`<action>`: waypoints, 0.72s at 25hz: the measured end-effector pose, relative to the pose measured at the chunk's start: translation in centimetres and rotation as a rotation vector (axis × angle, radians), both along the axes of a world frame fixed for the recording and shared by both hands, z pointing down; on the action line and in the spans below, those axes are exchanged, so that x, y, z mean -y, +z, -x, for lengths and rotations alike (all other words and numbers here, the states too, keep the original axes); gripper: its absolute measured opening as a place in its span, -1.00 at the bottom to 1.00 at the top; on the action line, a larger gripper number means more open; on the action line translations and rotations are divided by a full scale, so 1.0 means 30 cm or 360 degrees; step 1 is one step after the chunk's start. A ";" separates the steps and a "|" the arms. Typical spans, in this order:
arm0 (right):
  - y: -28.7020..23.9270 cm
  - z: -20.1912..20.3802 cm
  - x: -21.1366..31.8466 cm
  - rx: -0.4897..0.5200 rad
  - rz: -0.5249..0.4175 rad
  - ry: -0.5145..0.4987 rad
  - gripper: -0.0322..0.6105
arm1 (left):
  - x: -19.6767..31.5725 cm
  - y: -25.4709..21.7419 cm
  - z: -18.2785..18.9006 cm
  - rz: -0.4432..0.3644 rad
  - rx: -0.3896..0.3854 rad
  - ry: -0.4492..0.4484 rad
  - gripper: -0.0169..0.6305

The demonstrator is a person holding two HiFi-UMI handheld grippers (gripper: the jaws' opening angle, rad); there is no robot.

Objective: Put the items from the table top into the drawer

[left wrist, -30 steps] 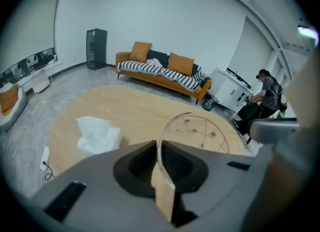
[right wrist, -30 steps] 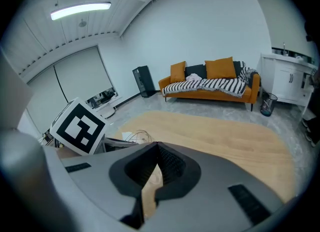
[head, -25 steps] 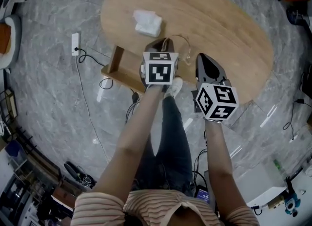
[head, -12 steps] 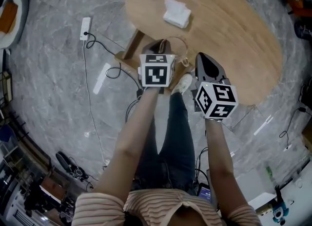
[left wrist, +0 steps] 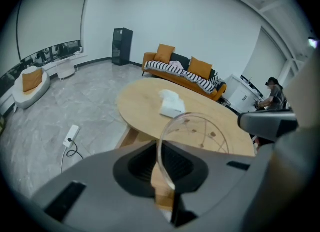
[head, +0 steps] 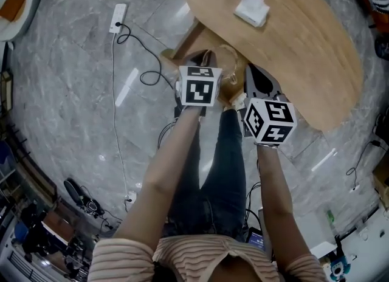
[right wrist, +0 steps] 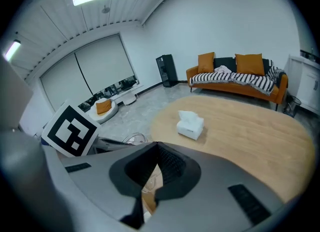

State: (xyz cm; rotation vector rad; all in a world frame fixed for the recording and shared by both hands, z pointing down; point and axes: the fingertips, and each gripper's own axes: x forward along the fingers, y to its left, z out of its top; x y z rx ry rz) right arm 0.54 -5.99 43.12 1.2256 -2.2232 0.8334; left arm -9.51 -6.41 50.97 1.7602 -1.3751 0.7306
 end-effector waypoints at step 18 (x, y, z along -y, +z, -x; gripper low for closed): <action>0.284 0.106 -0.220 -0.0083 0.0143 0.0122 -0.90 | -0.148 0.301 0.158 0.0099 0.0071 0.0139 -0.84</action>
